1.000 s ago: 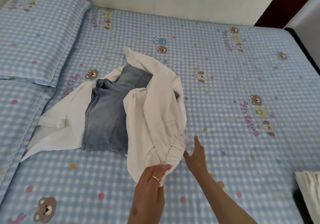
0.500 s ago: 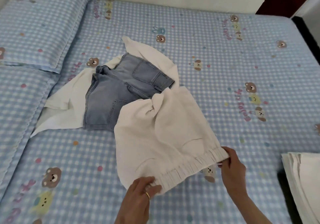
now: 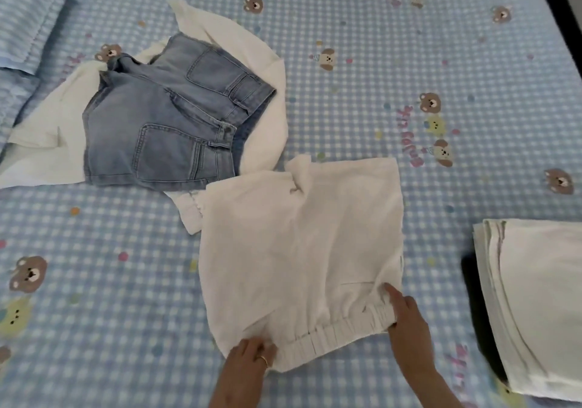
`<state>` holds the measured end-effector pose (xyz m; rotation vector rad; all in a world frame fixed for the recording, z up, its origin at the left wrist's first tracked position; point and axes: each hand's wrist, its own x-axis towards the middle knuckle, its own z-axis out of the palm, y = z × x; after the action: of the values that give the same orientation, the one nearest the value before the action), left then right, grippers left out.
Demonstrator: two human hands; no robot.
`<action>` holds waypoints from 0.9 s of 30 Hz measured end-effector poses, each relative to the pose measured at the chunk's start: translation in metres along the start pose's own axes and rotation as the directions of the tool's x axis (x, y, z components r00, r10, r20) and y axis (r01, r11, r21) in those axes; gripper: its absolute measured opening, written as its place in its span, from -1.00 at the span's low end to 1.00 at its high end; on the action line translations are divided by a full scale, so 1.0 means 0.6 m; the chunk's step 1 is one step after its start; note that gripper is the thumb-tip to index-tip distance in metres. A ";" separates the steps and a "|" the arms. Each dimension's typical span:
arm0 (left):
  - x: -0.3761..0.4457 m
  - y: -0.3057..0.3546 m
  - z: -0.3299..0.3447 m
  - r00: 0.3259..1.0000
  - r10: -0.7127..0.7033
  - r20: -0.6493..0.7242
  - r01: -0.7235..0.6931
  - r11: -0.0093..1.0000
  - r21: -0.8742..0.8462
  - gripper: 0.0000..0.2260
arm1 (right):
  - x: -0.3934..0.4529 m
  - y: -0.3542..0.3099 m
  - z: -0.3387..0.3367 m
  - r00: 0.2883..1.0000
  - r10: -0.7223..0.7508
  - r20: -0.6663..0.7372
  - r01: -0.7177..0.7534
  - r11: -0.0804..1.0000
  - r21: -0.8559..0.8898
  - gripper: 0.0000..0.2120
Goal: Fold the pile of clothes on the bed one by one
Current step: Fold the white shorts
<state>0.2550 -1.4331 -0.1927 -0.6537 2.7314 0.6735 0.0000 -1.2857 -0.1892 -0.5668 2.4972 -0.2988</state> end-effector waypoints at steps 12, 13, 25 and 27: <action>0.012 -0.003 0.013 0.856 -0.419 -0.302 0.295 0.876 -0.381 -0.50 | -0.078 0.068 -0.086 0.991 -0.074 -0.116 0.060 0.991 -0.116 -0.39; 0.031 -0.030 0.000 0.764 -0.565 -0.311 0.417 0.801 -0.430 -0.48 | -0.058 0.041 -0.090 0.986 -0.129 -0.107 0.123 0.991 -0.059 -0.37; 0.166 -0.245 -0.078 0.444 -0.895 -0.030 0.588 0.317 -0.744 -0.96 | 0.325 -0.277 -0.020 0.887 -0.380 0.262 0.451 0.833 -0.320 -0.51; 0.123 -0.265 -0.069 0.300 -0.954 -0.011 0.600 0.198 -0.775 -0.96 | 0.351 -0.273 -0.015 0.893 -0.282 0.350 0.404 0.844 -0.352 -0.58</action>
<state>0.2616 -1.6060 -0.2425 -2.5802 1.7450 1.2297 -0.1099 -1.5259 -0.2278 -1.1597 2.1654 0.1895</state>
